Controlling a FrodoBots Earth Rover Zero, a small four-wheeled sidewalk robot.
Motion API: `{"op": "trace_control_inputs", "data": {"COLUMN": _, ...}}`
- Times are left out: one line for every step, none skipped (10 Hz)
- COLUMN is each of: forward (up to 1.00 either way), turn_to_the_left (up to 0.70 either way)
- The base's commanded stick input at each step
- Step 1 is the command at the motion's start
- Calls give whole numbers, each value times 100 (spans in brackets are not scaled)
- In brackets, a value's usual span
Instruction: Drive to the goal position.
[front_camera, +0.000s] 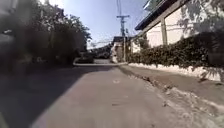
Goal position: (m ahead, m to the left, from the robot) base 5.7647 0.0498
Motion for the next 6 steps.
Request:
{"op": "trace_control_inputs", "data": {"forward": 100, "turn_to_the_left": 0}}
{"op": "trace_control_inputs", "data": {"forward": 100, "turn_to_the_left": 0}}
{"op": "trace_control_inputs", "data": {"forward": 100, "turn_to_the_left": 0}}
{"op": "trace_control_inputs", "data": {"forward": 100, "turn_to_the_left": 0}}
{"op": "trace_control_inputs", "data": {"forward": 100, "turn_to_the_left": 0}}
{"op": "trace_control_inputs", "data": {"forward": 100, "turn_to_the_left": 0}}
